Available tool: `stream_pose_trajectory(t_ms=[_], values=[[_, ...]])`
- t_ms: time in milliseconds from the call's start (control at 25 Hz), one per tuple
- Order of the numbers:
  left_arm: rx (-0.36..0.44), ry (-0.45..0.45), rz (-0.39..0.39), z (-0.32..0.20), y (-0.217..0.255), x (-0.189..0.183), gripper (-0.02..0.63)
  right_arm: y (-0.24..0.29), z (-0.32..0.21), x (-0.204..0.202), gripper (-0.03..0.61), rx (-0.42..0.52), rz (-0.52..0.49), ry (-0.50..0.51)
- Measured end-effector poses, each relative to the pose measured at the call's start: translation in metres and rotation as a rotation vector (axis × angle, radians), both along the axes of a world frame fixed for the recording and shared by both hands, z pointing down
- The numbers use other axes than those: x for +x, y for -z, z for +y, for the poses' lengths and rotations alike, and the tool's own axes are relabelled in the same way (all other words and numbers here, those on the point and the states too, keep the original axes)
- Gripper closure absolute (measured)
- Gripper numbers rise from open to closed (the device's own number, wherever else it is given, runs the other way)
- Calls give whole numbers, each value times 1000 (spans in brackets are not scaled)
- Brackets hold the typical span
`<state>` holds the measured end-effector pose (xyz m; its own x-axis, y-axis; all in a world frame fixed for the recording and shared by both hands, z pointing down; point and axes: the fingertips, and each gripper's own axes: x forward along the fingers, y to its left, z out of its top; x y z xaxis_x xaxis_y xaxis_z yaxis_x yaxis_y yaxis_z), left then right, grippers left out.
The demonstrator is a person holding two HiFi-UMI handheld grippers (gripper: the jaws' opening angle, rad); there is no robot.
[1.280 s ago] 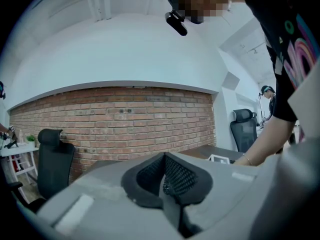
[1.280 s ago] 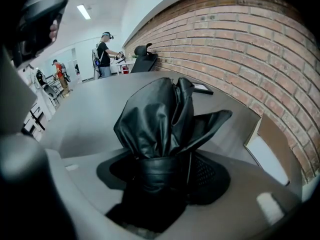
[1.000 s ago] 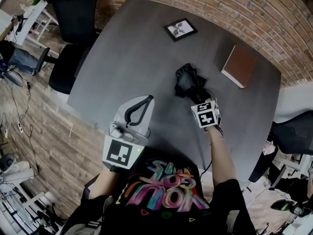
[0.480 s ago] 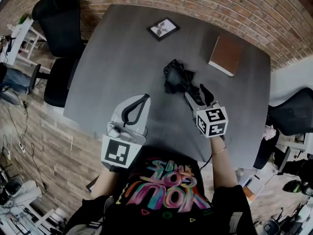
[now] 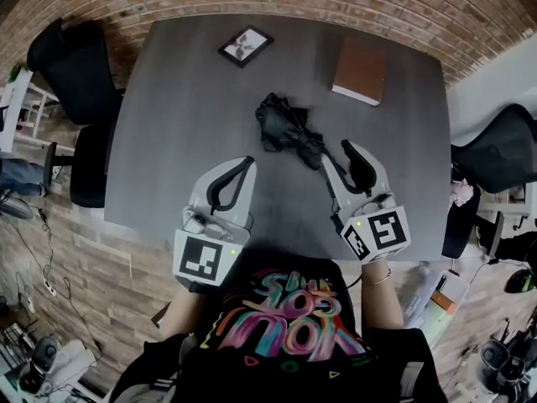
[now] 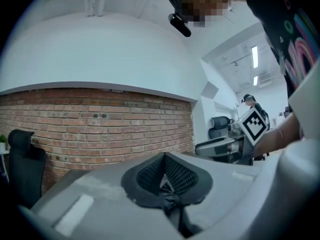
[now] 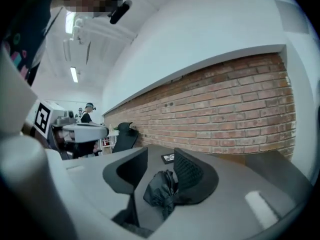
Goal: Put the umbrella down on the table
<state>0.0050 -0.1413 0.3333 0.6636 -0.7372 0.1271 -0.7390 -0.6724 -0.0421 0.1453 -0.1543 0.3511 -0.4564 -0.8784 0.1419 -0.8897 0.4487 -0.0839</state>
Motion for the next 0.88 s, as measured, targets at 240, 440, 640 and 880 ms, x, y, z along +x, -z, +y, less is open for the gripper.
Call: stream_pose_trajectory(t_ms=[240, 440, 640, 880], values=[[-1, -59, 1, 3, -1, 18, 615, 18, 35, 27, 458, 50, -37, -86], [-9, -84, 4, 6, -1, 26, 615, 11, 66, 55, 500, 20, -80, -180], [-9, -85, 6, 6, -2, 26, 615, 20, 84, 74, 545, 68, -78, -258], [-7, -83, 5, 7, -3, 27, 615, 33, 95, 74, 575, 110, -56, -262]])
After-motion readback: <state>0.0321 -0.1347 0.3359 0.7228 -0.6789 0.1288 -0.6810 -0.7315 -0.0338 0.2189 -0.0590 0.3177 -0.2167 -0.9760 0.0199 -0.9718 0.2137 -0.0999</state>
